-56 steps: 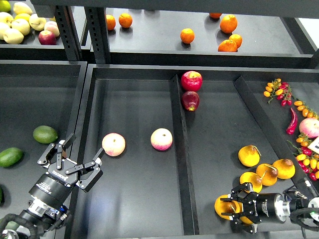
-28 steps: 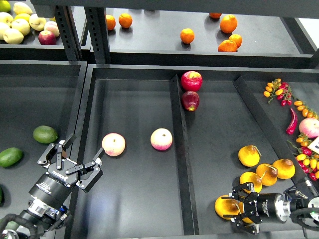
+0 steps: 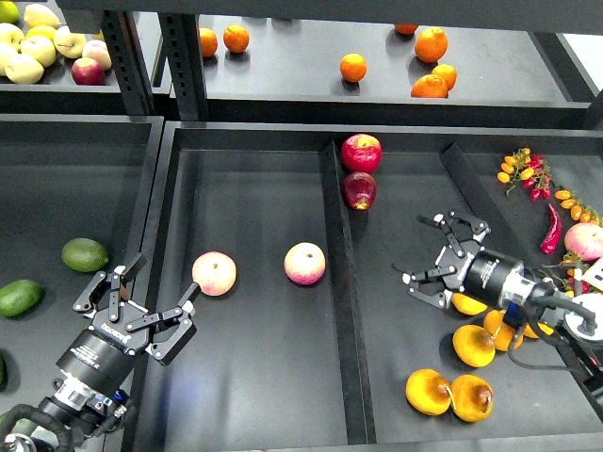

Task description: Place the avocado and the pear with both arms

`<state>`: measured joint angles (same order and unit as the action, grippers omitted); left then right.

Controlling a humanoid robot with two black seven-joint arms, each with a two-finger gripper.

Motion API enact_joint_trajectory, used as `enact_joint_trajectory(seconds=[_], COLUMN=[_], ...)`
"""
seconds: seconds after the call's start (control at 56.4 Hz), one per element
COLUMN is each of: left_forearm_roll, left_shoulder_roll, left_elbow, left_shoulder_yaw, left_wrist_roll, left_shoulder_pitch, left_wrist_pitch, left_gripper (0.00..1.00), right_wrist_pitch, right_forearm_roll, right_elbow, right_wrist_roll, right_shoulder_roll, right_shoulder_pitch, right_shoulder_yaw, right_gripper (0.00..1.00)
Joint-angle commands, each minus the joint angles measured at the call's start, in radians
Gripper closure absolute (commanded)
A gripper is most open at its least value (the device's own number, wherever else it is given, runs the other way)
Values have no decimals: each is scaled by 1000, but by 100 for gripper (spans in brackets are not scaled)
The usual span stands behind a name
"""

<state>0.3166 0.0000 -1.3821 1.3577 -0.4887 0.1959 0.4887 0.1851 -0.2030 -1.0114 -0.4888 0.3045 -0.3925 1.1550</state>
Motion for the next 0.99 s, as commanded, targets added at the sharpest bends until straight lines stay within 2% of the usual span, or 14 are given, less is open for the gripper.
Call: enact_joint_trajectory(seconds=[0.0, 0.195, 0.39, 0.603, 0.976], left_forearm_roll=[-18, -22, -27, -39, -145], left_shoulder_roll=[0, 0, 0, 0, 0], left_elbow=[0, 14, 20, 24, 14], left_shoulder_yaw=[-5, -5, 4, 3, 6], left_wrist_roll=[0, 0, 0, 0, 0], left_shoulder_pitch=[-10, -62, -119, -164, -170], left_wrist_pitch=[0, 0, 0, 0, 0], left_gripper=[2, 2, 2, 1, 1], right_wrist_pitch=[-36, -33, -19, 73, 235], right_forearm_roll=[8, 20, 20, 14, -171], right_elbow=[8, 8, 11, 2, -29], right_wrist_roll=[0, 0, 0, 0, 0], right_shoulder_roll=[-145, -305, -305, -305, -305], right_shoulder_pitch=[0, 27, 80, 149, 227], right_shoulder_yaw=[133, 255, 347, 335, 226], right_gripper=[3, 1, 1, 1, 0])
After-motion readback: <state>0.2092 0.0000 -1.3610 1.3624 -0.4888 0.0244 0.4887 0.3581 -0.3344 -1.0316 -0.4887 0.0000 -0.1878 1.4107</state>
